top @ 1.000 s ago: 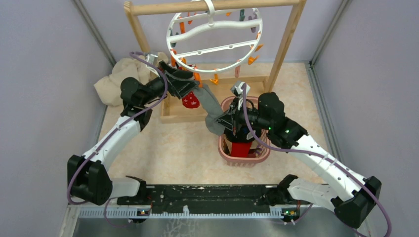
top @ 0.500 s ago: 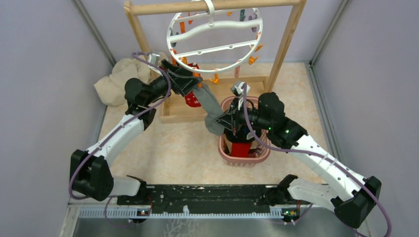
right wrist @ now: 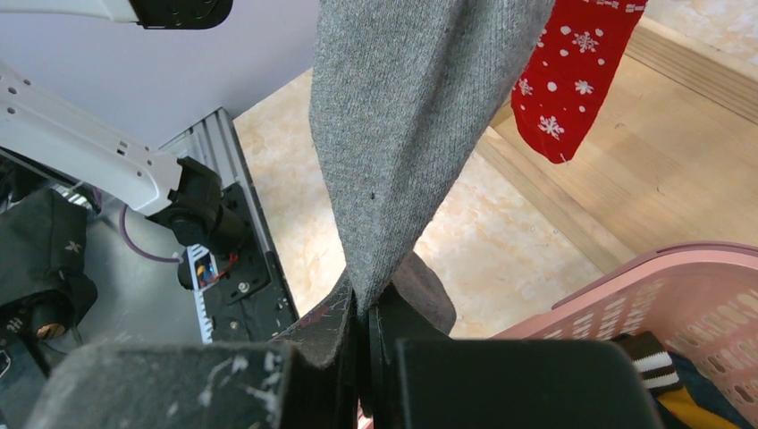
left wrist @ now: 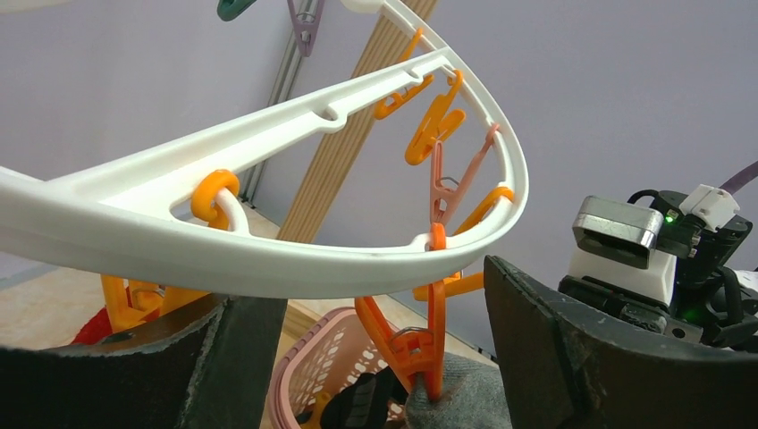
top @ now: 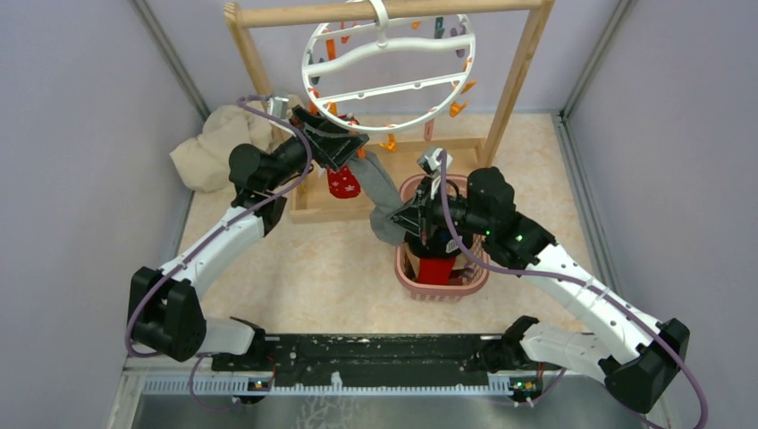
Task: Remove the socks clipped to the hanger
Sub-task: Remove the sock from the hanger.
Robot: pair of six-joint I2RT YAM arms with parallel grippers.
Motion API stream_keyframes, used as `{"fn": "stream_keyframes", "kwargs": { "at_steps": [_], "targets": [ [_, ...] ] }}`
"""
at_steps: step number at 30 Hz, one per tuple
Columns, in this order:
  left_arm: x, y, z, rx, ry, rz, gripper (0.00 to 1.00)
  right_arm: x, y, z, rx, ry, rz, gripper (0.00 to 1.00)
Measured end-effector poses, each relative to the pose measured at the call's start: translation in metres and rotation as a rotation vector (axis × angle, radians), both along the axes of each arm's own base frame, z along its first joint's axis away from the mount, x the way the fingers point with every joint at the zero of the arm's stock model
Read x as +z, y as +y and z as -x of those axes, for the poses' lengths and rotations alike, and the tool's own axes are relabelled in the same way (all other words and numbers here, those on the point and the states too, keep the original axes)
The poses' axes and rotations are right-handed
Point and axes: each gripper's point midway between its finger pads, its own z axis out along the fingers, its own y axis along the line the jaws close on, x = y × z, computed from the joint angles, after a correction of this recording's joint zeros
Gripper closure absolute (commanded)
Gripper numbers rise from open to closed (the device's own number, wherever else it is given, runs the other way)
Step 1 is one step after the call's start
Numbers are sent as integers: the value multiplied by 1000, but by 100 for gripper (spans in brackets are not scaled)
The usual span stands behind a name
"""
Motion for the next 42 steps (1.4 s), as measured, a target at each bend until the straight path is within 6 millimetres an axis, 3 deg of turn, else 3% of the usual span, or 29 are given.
{"fn": "stream_keyframes", "kwargs": {
  "at_steps": [7, 16, 21, 30, 37, 39, 41, 42],
  "targets": [
    [-1, -1, -1, 9, -5, -4, 20, 0, 0, 0, 1, 0, 0, 100],
    [-10, 0, -5, 36, 6, -49, 13, 0, 0, 0, 1, 1, 0, 100],
    [-10, 1, -2, 45, 4, -61, 15, -2, 1, -1, 3, 5, 4, 100],
    [-11, 0, -2, 42, 0, -67, 35, -4, 2, -1, 5, 9, 7, 100],
    [-16, -3, -6, 27, 22, -69, 42, -5, 2, -1, 5, 9, 5, 100],
    [-15, -4, -6, 21, 21, -69, 51, -7, 2, -1, 5, 13, 8, 100],
    [-14, -4, -5, 15, 19, -68, 69, -10, 2, -1, 4, 18, 11, 100],
    [-12, -5, -4, 12, 18, -67, 71, -11, 2, -1, 4, 20, 13, 100]
  ]
}}
